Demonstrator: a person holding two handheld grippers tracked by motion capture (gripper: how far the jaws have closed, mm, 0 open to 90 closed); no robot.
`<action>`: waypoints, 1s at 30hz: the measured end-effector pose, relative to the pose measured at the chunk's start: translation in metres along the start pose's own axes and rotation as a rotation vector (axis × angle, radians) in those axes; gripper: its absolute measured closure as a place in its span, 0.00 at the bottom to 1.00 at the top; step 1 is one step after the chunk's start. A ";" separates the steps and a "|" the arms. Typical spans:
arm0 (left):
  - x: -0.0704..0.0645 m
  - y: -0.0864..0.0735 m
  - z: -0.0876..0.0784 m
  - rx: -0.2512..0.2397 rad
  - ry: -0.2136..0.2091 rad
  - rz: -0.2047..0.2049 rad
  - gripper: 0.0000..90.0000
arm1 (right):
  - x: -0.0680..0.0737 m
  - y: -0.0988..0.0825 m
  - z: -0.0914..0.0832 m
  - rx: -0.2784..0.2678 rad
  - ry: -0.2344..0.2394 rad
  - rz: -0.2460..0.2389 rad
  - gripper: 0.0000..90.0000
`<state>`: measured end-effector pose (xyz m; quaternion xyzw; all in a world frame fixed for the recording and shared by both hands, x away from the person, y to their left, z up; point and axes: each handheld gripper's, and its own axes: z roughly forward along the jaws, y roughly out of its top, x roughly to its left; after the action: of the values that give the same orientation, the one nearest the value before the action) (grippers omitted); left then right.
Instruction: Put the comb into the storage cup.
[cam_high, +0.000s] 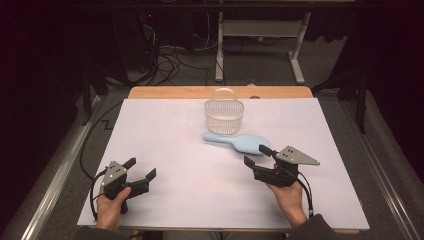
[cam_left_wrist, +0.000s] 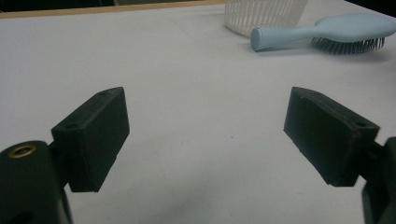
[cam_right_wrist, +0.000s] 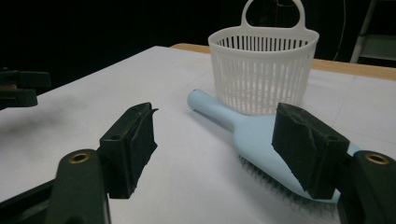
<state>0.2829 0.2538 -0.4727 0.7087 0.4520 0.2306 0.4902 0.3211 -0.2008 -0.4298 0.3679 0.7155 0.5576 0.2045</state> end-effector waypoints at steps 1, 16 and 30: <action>0.000 0.000 0.000 -0.001 -0.001 0.000 0.17 | 0.001 0.000 0.003 0.004 0.005 0.004 0.35; 0.000 0.001 0.004 0.006 -0.022 -0.003 0.17 | 0.008 0.013 0.037 0.083 0.033 0.006 0.45; 0.000 0.001 0.002 0.002 -0.011 0.003 0.17 | 0.003 0.034 0.052 0.188 0.032 0.031 0.57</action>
<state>0.2845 0.2525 -0.4723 0.7111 0.4486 0.2268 0.4916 0.3656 -0.1614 -0.4128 0.3875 0.7622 0.4966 0.1492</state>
